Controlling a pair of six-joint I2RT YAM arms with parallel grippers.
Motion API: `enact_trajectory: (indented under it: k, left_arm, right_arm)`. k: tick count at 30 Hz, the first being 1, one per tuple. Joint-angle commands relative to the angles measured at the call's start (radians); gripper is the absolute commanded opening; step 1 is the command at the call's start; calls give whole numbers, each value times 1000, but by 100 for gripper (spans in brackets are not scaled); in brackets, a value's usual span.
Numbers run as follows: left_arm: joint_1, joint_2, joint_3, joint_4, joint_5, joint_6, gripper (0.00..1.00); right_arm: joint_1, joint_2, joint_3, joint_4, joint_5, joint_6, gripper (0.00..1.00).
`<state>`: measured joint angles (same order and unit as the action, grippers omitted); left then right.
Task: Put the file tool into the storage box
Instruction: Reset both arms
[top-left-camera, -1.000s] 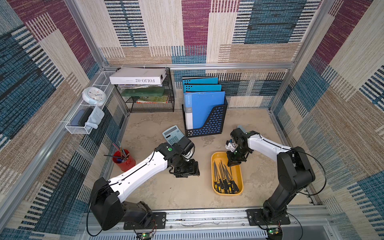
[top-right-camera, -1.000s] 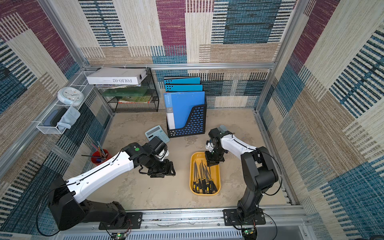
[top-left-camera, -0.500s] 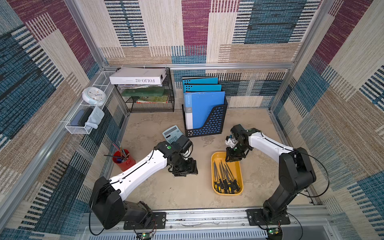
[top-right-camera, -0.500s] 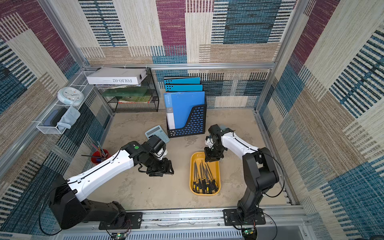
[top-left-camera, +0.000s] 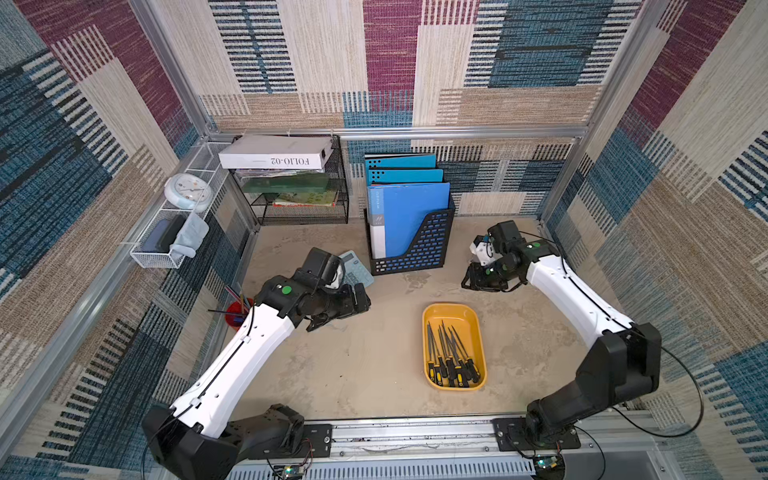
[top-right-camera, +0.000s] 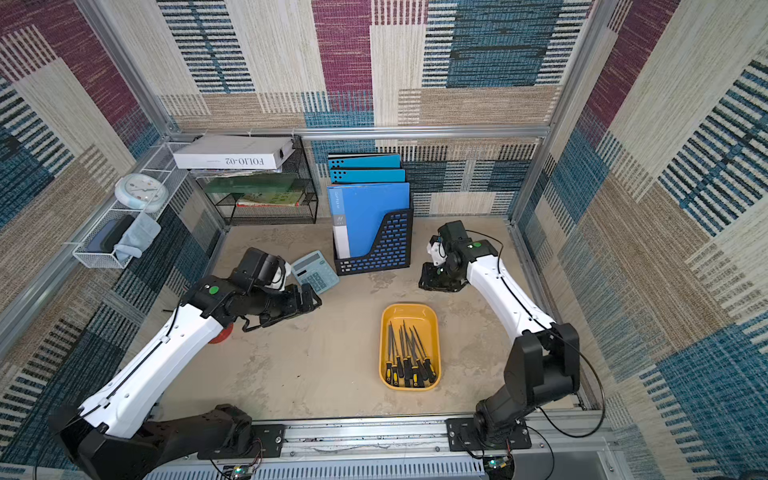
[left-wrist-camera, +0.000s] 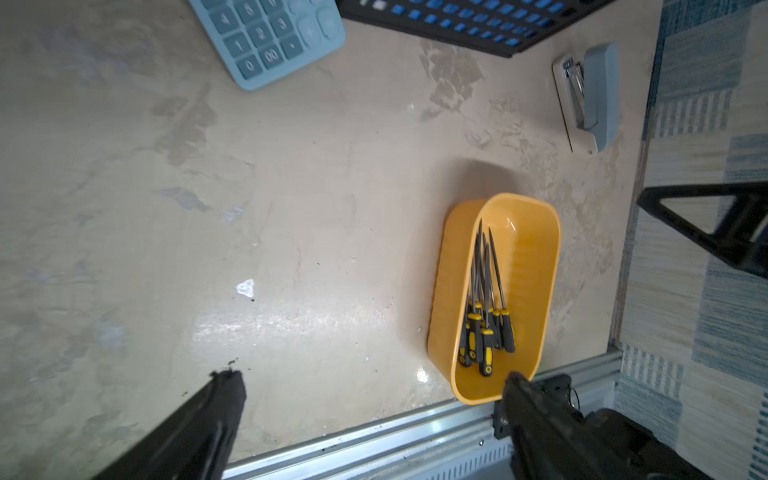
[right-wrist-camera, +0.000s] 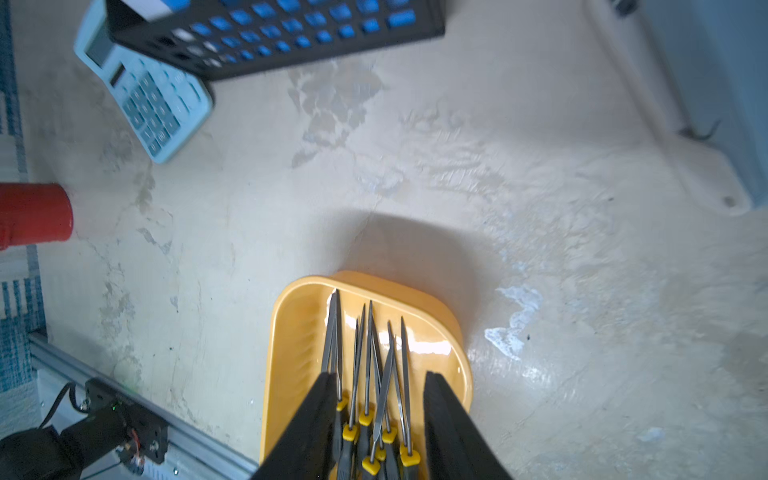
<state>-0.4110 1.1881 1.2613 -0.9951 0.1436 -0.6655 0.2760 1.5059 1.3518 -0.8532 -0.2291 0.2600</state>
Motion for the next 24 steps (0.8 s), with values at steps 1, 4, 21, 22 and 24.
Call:
enact_trajectory:
  k: [1, 4, 21, 22, 24]
  left_arm:
    - [57, -40, -19, 4, -214, 19, 99]
    - [145, -60, -59, 36, -334, 33, 99]
    - [461, -79, -651, 1079, -633, 387, 99]
    - [463, -47, -650, 1099, -620, 412, 99]
    - [463, 14, -667, 1166, -569, 455, 99]
  right_arm:
    - [-9, -109, -89, 162, 167, 67, 50]
    - [-13, -245, -235, 322, 312, 82, 66]
    - [-56, -356, -842, 1269, 779, -159, 99]
    - [-66, -344, -860, 1311, 764, -172, 99]
    - [-81, -327, -903, 1419, 742, -213, 99]
